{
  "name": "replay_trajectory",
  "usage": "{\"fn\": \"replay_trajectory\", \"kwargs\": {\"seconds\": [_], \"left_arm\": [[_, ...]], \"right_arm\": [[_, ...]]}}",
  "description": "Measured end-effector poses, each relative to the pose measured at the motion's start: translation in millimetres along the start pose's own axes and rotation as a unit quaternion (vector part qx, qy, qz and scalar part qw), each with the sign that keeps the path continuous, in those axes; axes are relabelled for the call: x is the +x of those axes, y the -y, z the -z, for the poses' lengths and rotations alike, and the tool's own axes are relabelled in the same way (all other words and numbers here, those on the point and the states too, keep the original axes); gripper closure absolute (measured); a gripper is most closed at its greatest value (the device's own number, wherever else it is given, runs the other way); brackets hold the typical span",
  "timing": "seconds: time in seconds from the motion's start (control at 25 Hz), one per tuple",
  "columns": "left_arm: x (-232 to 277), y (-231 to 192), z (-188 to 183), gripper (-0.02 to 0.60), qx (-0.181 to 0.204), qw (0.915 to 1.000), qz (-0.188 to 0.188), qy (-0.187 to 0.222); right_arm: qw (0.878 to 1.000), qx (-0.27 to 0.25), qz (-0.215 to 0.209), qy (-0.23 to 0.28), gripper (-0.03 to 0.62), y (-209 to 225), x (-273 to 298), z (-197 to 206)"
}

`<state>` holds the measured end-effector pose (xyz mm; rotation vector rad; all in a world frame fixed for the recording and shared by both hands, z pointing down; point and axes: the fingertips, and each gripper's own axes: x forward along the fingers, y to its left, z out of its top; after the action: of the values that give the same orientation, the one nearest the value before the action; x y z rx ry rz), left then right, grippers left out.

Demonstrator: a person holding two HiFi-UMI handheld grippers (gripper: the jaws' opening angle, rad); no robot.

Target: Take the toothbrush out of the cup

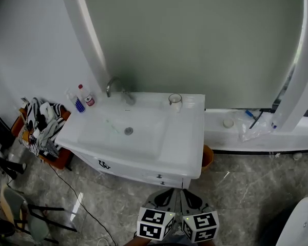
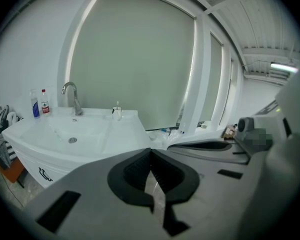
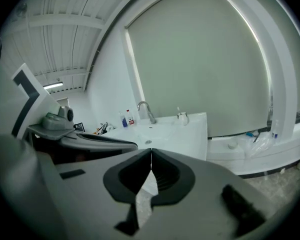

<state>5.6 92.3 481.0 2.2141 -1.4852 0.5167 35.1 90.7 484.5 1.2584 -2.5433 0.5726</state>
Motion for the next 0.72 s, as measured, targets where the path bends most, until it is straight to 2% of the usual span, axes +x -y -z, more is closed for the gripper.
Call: {"fn": "replay_trajectory", "kwargs": {"seconds": [0.32, 0.72], "left_arm": [[20.3, 9.2, -23.2, 0.572, 0.006, 0.9999, -0.003, 0.010], [44.9, 9.7, -34.1, 0.574, 0.006, 0.9998, 0.009, 0.016]], "right_arm": [[1.000, -0.003, -0.006, 0.026, 0.582, 18.9, 1.5, -22.0], [1.000, -0.013, 0.005, 0.025, 0.582, 39.5, 14.9, -30.8]]}}
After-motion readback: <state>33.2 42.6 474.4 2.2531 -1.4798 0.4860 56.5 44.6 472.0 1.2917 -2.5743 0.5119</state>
